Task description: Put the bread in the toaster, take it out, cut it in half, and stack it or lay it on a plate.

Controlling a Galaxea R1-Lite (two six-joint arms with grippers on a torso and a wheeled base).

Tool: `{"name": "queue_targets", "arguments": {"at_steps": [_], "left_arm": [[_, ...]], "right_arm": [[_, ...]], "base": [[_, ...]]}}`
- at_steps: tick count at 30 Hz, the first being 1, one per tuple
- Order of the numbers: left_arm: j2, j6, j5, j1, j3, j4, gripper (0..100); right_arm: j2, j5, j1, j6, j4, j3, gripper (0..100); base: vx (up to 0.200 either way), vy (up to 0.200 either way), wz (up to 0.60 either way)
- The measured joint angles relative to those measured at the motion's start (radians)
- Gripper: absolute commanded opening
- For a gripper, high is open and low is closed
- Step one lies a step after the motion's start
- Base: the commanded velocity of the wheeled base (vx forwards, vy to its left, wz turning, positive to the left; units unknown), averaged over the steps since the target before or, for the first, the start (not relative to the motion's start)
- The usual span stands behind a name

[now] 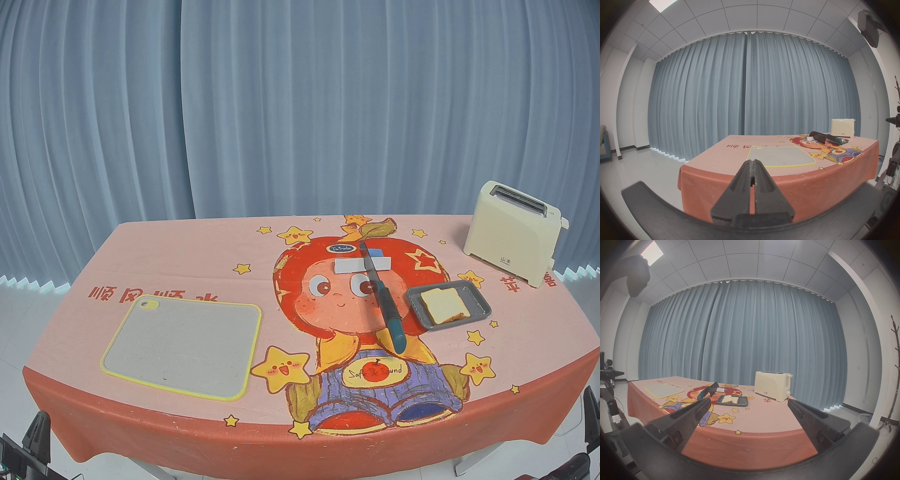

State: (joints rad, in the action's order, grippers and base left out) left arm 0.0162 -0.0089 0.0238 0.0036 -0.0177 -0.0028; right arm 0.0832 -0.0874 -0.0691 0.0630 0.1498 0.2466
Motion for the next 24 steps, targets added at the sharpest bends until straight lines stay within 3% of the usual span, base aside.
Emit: {"name": "queue_targets", "arguments": {"at_steps": [10, 16, 19, 24], "left_arm": [[0.0, 0.0, 0.0, 0.001, 0.0, 0.0, 0], [0.0, 0.0, 0.0, 0.001, 0.0, 0.0, 0], [0.0, 0.0, 0.0, 0.001, 0.0, 0.0, 0], [0.0, 0.0, 0.0, 0.001, 0.0, 0.0, 0]], "right_arm": [[-0.035, 0.02, 0.065, 0.001, 0.004, -0.012, 100], [-0.054, 0.093, 0.058, 0.002, 0.004, -0.02, 100], [-0.06, 0.081, 0.061, 0.005, 0.001, -0.031, 100], [-0.065, 0.016, 0.068, 0.031, -0.01, -0.05, 100]], "base": [[0.0, 0.0, 0.0], [0.0, 0.0, 0.0], [0.0, 0.0, 0.0], [0.0, 0.0, 0.0]]}}
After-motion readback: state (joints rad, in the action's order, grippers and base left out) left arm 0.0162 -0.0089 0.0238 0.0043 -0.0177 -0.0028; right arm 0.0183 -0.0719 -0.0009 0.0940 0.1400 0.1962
